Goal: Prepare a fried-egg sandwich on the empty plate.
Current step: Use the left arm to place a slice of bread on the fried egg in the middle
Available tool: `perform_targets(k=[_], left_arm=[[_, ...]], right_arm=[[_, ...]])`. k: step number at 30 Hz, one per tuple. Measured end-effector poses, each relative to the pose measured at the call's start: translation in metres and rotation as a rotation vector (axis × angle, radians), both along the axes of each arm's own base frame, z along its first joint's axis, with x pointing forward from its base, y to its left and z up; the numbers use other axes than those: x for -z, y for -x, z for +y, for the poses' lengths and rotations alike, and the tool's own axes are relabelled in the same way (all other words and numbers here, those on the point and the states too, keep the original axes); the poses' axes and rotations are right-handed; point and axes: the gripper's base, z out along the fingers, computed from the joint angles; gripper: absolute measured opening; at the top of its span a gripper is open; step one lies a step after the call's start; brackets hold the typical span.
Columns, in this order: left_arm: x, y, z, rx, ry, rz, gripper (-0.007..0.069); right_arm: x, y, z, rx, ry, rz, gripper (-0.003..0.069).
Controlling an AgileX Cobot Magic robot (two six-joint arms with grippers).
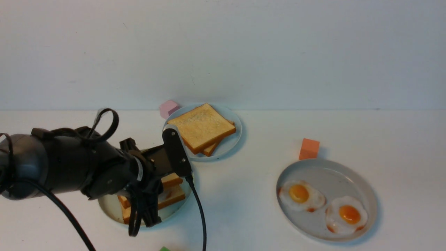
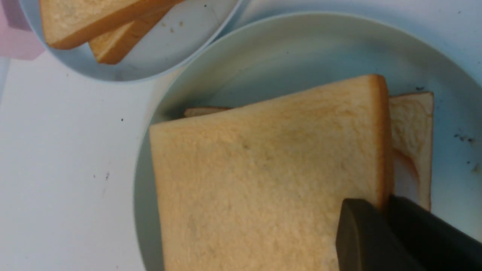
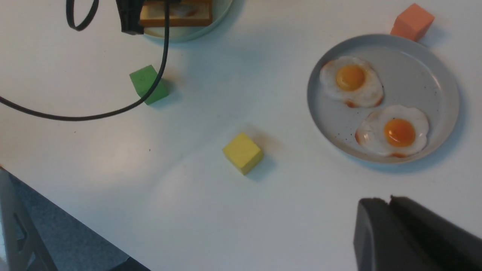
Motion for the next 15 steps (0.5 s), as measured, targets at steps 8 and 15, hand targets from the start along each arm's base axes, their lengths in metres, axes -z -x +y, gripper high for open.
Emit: perform_targets(k=[8,15], left_arm=[[0.0012,0.0013,0.0012,-0.013,-0.007,0.020,0.0271],[0.0014,0.0033,0.0026,-0.034,-0.008,0.045,0.0398]], right_arm=[[-0.0003,-0.0002,0.0003,-0.014,0.007,-0.012,0.0074],[-0.0005,-0.0002,0.0004,-0.028,0.016,-0.022,0.0080]])
